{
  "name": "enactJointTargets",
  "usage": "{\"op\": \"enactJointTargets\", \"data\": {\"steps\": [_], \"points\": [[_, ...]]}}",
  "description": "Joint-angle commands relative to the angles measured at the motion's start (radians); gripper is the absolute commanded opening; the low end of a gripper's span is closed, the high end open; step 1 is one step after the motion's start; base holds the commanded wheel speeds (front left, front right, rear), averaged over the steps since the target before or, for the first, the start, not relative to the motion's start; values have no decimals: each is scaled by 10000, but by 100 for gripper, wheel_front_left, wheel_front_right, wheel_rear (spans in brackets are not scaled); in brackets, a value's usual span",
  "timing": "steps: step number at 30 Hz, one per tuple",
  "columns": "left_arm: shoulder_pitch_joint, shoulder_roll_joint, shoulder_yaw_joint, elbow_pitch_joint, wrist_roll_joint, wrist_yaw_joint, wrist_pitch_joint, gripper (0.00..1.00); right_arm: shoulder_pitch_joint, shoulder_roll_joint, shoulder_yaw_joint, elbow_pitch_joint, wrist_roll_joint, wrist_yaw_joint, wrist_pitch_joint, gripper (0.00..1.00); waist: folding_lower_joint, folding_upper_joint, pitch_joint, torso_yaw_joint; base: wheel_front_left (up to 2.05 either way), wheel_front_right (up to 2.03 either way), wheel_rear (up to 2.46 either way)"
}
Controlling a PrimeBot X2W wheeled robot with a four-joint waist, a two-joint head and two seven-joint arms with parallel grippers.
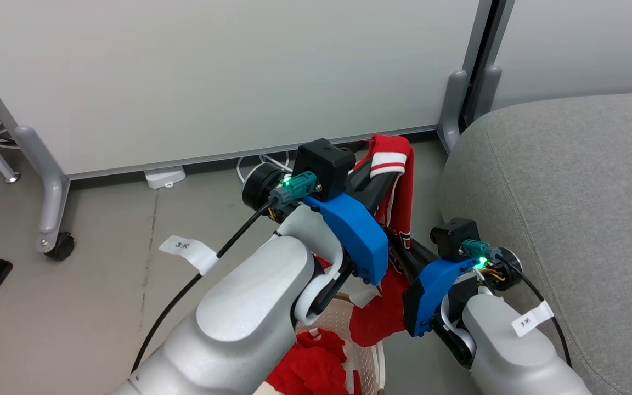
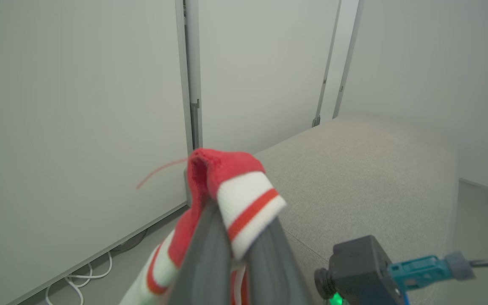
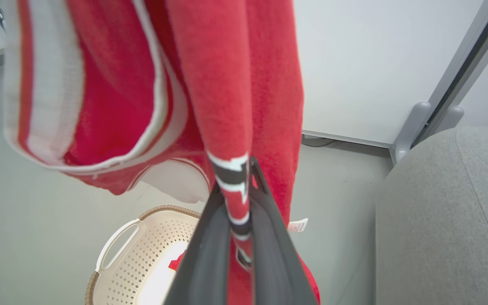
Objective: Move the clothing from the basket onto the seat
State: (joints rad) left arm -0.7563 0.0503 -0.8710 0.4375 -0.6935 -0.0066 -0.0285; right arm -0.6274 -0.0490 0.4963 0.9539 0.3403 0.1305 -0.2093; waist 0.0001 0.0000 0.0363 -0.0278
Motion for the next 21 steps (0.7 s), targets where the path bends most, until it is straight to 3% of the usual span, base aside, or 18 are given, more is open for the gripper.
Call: {"op": "enactJointTargets", "data": {"steps": [1,12,15,16,17,18,21], "points": [[-159,6,-1,11,2,41,-82,0,-151,-25,31,59,50,5,-36,0,-1,0,3,-7,0,0,0],[-232,24,-77,191,-20,67,-75,0,-353,-25,203,393,478,5,-300,0,-1,0,51,-34,0,0,0],[-235,24,-109,243,-55,75,-20,31,-398,-25,240,441,565,5,-363,0,-1,0,65,-42,0,0,0],[-232,23,-121,256,-69,73,-18,47,-416,-25,244,462,584,5,-387,0,-1,0,66,-45,0,0,0],[-236,23,-134,267,-72,67,-28,87,-438,-25,246,483,586,5,-418,0,-1,0,69,-46,0,0,0],[-252,23,-146,278,-45,75,-62,100,-457,-25,252,507,605,5,-438,0,-1,0,69,-47,0,0,0],[-260,36,-173,332,9,120,-122,100,-497,-25,268,572,665,5,-483,0,-1,0,67,-54,0,0,0]]}}
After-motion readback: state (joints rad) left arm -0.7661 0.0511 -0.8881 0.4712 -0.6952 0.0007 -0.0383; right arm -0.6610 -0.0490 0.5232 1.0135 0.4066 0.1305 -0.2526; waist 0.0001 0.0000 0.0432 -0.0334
